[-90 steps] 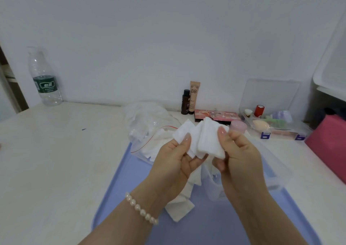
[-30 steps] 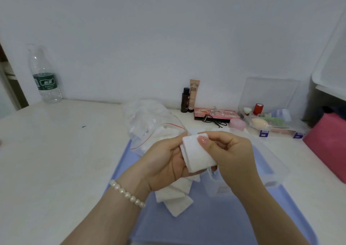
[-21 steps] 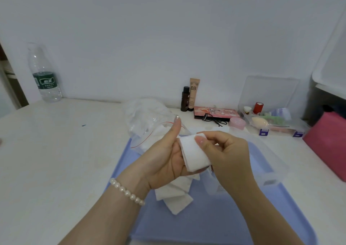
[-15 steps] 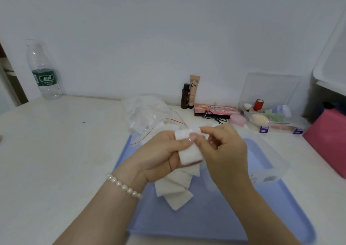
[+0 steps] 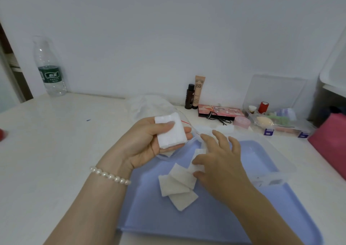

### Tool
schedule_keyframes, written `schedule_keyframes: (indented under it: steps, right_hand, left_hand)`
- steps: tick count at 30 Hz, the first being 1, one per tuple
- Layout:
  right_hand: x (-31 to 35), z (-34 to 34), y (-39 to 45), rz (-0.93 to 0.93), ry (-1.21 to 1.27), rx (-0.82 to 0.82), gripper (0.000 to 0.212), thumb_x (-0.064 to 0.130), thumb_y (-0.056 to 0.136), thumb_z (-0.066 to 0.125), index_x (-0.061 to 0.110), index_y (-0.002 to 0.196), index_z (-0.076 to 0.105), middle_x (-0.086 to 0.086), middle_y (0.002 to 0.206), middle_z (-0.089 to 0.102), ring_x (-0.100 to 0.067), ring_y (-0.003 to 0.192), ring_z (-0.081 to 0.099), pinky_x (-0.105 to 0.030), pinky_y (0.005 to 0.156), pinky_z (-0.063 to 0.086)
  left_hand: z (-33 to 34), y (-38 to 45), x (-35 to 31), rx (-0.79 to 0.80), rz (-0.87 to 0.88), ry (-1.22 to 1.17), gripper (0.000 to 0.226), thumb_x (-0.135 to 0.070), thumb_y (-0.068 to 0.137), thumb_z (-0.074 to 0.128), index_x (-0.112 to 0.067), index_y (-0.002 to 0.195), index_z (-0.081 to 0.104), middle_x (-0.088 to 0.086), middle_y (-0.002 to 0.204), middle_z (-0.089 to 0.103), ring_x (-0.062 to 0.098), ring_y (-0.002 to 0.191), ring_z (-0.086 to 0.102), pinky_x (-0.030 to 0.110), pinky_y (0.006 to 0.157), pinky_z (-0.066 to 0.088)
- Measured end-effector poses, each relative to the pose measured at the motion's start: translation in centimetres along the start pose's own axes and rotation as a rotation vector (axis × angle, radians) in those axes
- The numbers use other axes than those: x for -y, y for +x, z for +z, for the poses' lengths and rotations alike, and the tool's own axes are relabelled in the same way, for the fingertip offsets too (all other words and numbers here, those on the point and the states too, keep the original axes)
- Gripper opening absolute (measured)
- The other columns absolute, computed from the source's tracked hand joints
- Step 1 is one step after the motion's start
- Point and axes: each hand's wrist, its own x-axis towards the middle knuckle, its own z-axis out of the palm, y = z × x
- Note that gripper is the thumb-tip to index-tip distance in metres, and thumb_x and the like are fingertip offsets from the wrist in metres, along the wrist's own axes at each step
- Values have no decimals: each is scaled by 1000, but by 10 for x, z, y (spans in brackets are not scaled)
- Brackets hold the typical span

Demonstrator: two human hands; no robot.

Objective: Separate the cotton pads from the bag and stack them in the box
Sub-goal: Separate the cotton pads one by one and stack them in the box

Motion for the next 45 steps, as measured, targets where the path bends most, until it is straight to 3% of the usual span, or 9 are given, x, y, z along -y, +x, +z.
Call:
schedule_keyframes:
  steps: [3,7,16,27,31,35,38,41,45]
  right_hand:
    - [-5,8,1,-7,-91,90,14,23,64,77,30,75,72,-6,141,45,-33,138,27,-47,103,-2]
    - [-5,21,6,20,-46,-120,36,4,17,79,18,41,56,-10,92,71,-38,98,65,-45,92,22]
    - [-10,22,12,97,58,-451,36,-14,33,72,15,43,53,3,46,53,-25,55,56,-41,75,47]
    - [-10,18,16,82,72,-507,33,-14,35,72,14,49,62,1,42,49,-23,51,47,-29,63,30]
    - [-12,2,9,59,464,-577,22,-9,61,71,12,62,69,2,57,64,-17,57,57,-28,58,47]
    - [-24,-36,3,202,1157,-450,34,-13,76,65,21,77,68,11,69,67,-3,65,63,-7,66,47]
    - [-36,-53,2,151,1520,-307,33,-12,67,69,20,76,70,7,64,66,-4,55,61,-14,63,52]
    - [-36,-57,0,45,1873,-218,23,4,50,72,18,68,73,-1,65,66,-12,57,62,-18,58,51]
    - [-26,-54,-1,77,1664,-248,25,-10,58,72,13,68,71,-1,64,68,-13,57,64,-19,56,53]
  left_hand:
    - [2,1,3,4,-24,32,19,-2,91,47,7,105,57,26,105,68,37,96,68,38,72,58]
    - [5,0,5,11,-43,45,17,-2,92,47,5,105,56,26,103,68,35,88,70,35,65,60]
    - [10,-1,6,40,-48,49,14,-2,92,46,2,101,57,24,100,70,35,85,71,36,67,58]
    - [9,1,8,32,-57,41,17,-3,93,47,2,107,54,24,100,70,35,85,70,35,63,60]
    - [8,2,8,13,-43,53,18,-3,93,47,3,107,56,23,101,70,34,84,71,35,62,60]
    - [8,6,10,-43,17,49,19,0,91,48,7,104,60,21,99,71,29,83,71,40,77,55]
    - [10,9,13,-89,62,15,23,1,91,48,10,109,59,19,94,72,25,79,71,39,76,55]
    - [17,10,22,-60,20,81,24,3,91,48,7,111,60,15,87,71,19,70,70,30,56,58]
    - [26,8,36,72,-83,268,22,3,91,50,1,107,65,19,102,70,30,93,69,37,73,59]
